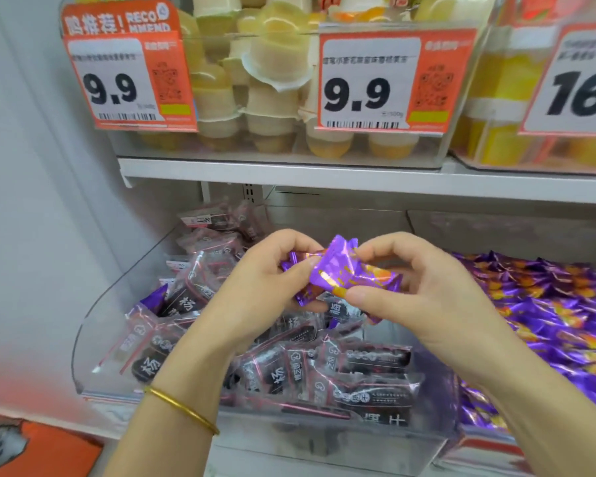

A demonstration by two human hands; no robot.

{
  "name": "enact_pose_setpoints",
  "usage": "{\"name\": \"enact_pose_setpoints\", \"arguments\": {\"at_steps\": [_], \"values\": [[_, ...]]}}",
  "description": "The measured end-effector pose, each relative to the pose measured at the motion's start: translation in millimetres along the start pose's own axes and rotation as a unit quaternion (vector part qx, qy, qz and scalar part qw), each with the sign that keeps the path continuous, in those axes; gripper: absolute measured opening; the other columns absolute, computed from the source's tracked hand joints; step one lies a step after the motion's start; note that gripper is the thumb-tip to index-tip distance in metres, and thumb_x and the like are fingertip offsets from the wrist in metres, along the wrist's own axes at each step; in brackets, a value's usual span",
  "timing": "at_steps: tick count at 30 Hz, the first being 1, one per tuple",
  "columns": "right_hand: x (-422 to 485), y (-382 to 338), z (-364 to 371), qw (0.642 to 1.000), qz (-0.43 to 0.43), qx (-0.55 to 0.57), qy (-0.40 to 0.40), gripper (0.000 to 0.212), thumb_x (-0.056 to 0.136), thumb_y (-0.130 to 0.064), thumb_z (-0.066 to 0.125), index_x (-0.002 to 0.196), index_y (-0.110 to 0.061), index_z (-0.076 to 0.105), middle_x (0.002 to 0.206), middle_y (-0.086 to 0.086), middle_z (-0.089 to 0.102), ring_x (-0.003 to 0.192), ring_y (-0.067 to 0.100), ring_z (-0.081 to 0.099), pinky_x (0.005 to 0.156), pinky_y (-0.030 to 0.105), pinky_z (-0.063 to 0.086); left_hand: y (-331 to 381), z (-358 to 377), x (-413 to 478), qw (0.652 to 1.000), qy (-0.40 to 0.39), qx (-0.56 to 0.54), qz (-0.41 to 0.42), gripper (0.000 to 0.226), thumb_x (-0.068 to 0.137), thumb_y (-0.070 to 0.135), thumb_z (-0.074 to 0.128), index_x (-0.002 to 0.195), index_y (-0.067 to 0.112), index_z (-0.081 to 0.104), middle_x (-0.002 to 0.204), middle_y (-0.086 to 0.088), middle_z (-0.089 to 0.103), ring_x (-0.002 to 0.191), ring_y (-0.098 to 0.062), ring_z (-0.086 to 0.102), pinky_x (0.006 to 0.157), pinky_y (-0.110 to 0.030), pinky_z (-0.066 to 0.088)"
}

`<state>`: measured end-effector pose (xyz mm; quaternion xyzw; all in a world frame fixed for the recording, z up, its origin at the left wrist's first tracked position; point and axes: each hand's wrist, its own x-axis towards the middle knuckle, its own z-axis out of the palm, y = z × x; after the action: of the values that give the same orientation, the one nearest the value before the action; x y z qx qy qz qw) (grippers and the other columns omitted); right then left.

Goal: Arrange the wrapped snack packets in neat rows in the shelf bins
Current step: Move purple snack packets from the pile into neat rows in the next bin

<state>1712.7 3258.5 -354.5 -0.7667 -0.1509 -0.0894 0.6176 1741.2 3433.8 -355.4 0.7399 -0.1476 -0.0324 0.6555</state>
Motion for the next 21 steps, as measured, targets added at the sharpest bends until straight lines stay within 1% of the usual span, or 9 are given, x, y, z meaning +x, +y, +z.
{"name": "enact_pose_setpoints", "arguments": {"at_steps": [2, 4, 7, 9, 11, 14, 15, 18, 21], "values": [[0.6, 0.5, -5.5, 0.997, -0.035, -0.068, 0.017, 0.037, 0.06, -0.027, 0.083, 0.092, -0.037, 0.069, 0.108, -0.01, 0.057, 0.093, 0.004, 0.063, 0.079, 0.027, 0.052, 2.8, -1.3, -1.3, 0.999, -0.021, -0.047, -0.01, 0.01, 0.087, 0.012, 0.057, 0.095, 0.007, 0.061, 0.091, -0.02, 0.064, 0.072, -0.017, 0.065, 0.065, -0.033, 0.059], [0.4, -0.7, -9.2, 0.993, -0.053, -0.102, 0.004, 0.04, 0.06, -0.032, 0.076, 0.096, -0.046, 0.066, 0.116, -0.02, 0.052, 0.109, 0.002, 0.057, 0.091, 0.033, 0.05, 4.3, -2.5, -3.0, 0.996, -0.041, -0.079, -0.011, 0.023, 0.081, 0.019, 0.058, 0.098, 0.005, 0.061, 0.088, -0.013, 0.066, 0.07, -0.014, 0.065, 0.064, -0.031, 0.058], [-0.7, -0.9, -11.7, 0.994, -0.06, -0.085, -0.037, 0.045, 0.063, -0.026, 0.074, 0.104, -0.039, 0.062, 0.107, -0.02, 0.063, 0.101, 0.006, 0.062, 0.088, 0.037, 0.052, 5.2, -2.2, -4.9, 0.99, -0.081, -0.112, -0.007, 0.03, 0.086, 0.03, 0.059, 0.101, 0.004, 0.06, 0.094, -0.013, 0.069, 0.079, -0.018, 0.066, 0.071, -0.034, 0.058], [-1.7, -0.3, -13.6, 0.992, -0.07, -0.099, -0.045, 0.057, 0.063, -0.025, 0.074, 0.114, -0.043, 0.055, 0.104, -0.026, 0.059, 0.096, 0.007, 0.062, 0.086, 0.031, 0.052, 5.4, -0.4, -5.9, 0.988, -0.106, -0.111, 0.003, 0.031, 0.08, 0.024, 0.062, 0.104, 0.004, 0.058, 0.097, -0.013, 0.069, 0.085, -0.02, 0.066, 0.077, -0.035, 0.057], [-2.7, -0.6, -14.4, 0.987, -0.074, -0.132, -0.052, 0.063, 0.063, -0.031, 0.076, 0.118, -0.047, 0.051, 0.103, -0.024, 0.055, 0.095, 0.006, 0.06, 0.086, 0.023, 0.048, 5.0, 1.8, -5.8, 0.989, -0.106, -0.098, 0.015, 0.032, 0.076, 0.014, 0.066, 0.105, 0.006, 0.057, 0.097, -0.011, 0.068, 0.084, -0.018, 0.066, 0.074, -0.029, 0.055], [-4.6, -1.8, -13.3, 0.979, -0.069, -0.18, -0.071, 0.053, 0.064, -0.033, 0.079, 0.109, -0.047, 0.054, 0.105, -0.016, 0.056, 0.094, 0.001, 0.056, 0.081, 0.011, 0.043, 4.5, 4.2, -5.1, 0.993, -0.086, -0.078, 0.024, 0.037, 0.071, 0.007, 0.066, 0.106, 0.009, 0.054, 0.098, -0.008, 0.066, 0.081, -0.015, 0.065, 0.069, -0.022, 0.052], [-4.8, -2.1, -12.5, 0.979, -0.066, -0.179, -0.072, 0.048, 0.063, -0.033, 0.078, 0.104, -0.046, 0.056, 0.106, -0.014, 0.057, 0.095, 0.001, 0.057, 0.082, 0.012, 0.045, 5.6, 4.9, -5.4, 0.994, -0.079, -0.077, 0.02, 0.039, 0.07, 0.007, 0.067, 0.106, 0.01, 0.053, 0.099, -0.008, 0.065, 0.081, -0.014, 0.066, 0.069, -0.022, 0.052], [-4.1, -0.7, -14.4, 0.993, -0.049, -0.1, -0.031, 0.039, 0.064, -0.023, 0.077, 0.098, -0.034, 0.061, 0.1, -0.007, 0.065, 0.089, 0.011, 0.065, 0.083, 0.035, 0.054, 7.7, 3.2, -4.9, 0.986, -0.068, -0.148, -0.016, 0.038, 0.066, 0.0, 0.062, 0.103, 0.005, 0.054, 0.092, -0.011, 0.069, 0.078, -0.019, 0.067, 0.075, -0.033, 0.058], [-2.0, -0.8, -22.2, 0.998, -0.04, -0.033, 0.031, 0.039, 0.066, -0.009, 0.081, 0.096, -0.027, 0.062, 0.096, -0.003, 0.067, 0.082, 0.017, 0.067, 0.079, 0.04, 0.056, 6.1, -1.2, -2.8, 0.975, -0.038, -0.212, -0.054, 0.044, 0.059, -0.009, 0.057, 0.102, 0.001, 0.057, 0.094, -0.017, 0.069, 0.077, -0.023, 0.069, 0.086, -0.038, 0.054]]}}
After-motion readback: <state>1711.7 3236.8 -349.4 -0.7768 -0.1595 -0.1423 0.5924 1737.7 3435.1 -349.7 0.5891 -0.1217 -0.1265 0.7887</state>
